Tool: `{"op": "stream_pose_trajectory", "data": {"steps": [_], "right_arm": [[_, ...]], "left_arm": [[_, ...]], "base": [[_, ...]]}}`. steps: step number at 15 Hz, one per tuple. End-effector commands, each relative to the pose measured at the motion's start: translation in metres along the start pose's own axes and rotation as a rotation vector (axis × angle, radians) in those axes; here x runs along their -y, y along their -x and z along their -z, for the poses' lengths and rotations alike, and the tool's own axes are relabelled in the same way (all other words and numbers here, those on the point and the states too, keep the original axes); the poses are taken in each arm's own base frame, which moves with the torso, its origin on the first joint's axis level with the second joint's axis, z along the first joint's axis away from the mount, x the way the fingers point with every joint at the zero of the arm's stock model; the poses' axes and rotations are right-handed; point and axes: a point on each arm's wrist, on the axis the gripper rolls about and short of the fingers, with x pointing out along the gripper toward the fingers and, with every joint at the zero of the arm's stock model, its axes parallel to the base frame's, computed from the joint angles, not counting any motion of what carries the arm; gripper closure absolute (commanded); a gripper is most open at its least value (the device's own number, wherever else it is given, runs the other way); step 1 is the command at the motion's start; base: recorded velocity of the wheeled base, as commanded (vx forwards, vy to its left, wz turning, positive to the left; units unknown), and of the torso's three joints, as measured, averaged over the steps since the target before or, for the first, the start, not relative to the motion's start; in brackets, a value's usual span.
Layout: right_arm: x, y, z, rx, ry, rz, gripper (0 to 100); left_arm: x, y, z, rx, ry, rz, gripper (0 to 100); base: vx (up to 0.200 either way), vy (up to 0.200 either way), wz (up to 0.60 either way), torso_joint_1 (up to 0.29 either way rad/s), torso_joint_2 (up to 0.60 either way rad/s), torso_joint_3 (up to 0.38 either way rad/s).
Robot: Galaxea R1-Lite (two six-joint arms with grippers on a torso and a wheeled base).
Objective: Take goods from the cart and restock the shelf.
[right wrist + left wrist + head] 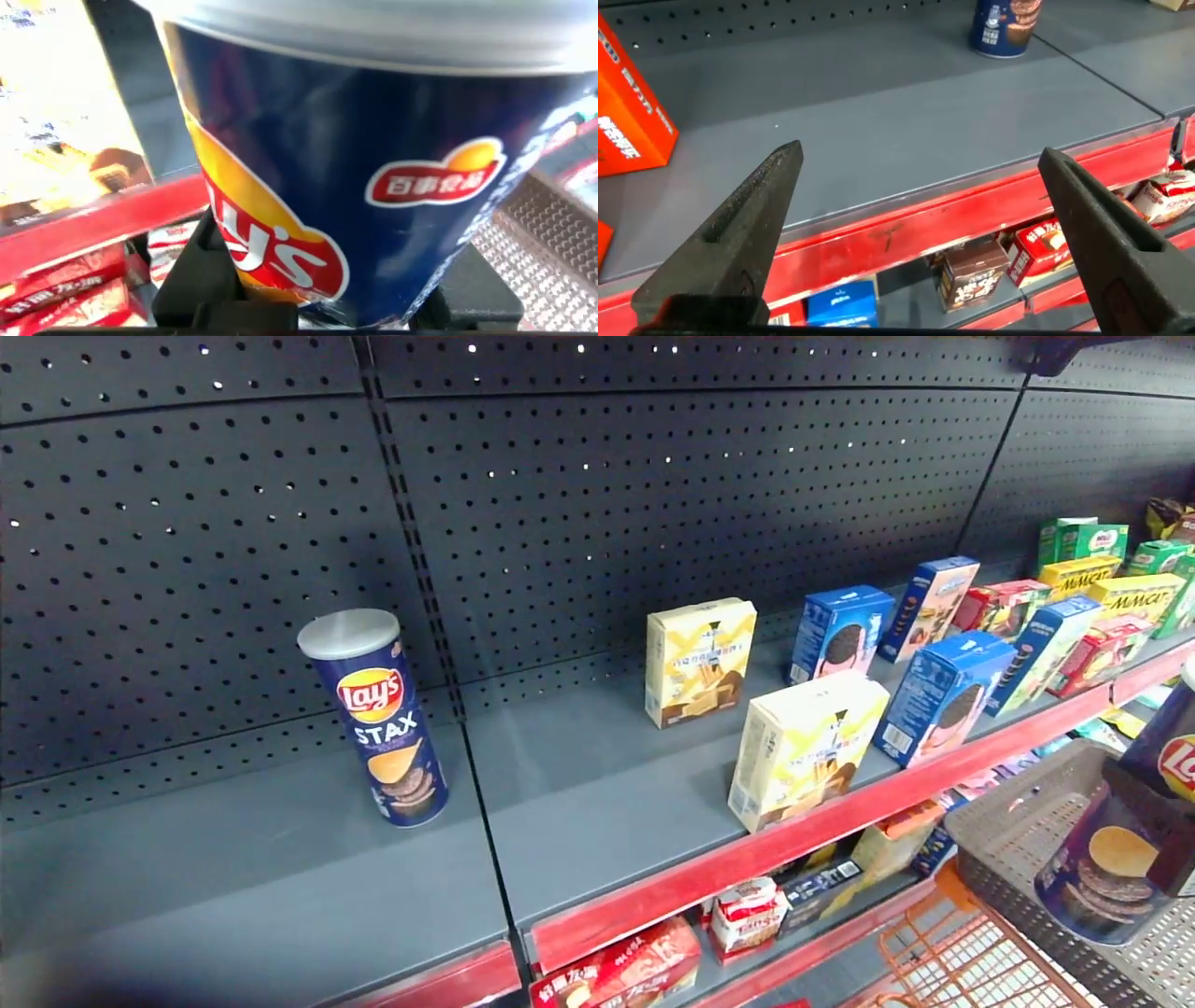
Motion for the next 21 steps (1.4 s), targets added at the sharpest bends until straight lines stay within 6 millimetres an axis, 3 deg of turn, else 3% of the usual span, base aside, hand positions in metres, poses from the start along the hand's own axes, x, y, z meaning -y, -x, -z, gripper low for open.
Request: {"op": "stream_pose_trajectory", "data": {"steps": [1,7,11,14,18,21], "right_arm": [[0.000,0.000,0.000,0.000,0.004,-0.004,100],[0.000,0.000,0.000,-0.003,0.006,0.004,100],[0.001,0.005,-0.037,0.137,-0.044,-0.078,100],[-0.019,-0.005,-0.054,0.162,-0.043,-0.324,100],[-0.084,-0.017,-0.067,0.136,-0.048,-0.629,100],[-0.125,-0.028,-0.078,0.154,-0.058,-0.663,100]], "left_arm": [[0.000,0.000,0.000,0.000,0.001,0.000,0],[0.000,0.000,0.000,0.000,0.001,0.000,0],[0.000,0.000,0.000,0.000,0.001,0.000,0],[0.000,0.000,0.000,0.000,0.001,-0.001,0],[0.000,0.000,0.000,0.000,0.001,-0.001,0],[0.000,0.000,0.000,0.000,0.001,-0.001,0]], "base": [[0.000,0.000,0.60,-0.002,0.00,0.002],[0.000,0.000,0.10,0.000,0.00,0.001],[0.000,0.000,0.00,0.000,0.00,0.000],[0.000,0.000,0.00,0.000,0.00,0.000],[0.000,0.000,0.00,0.000,0.00,0.000],[0.000,0.000,0.00,0.000,0.00,0.000]]}}
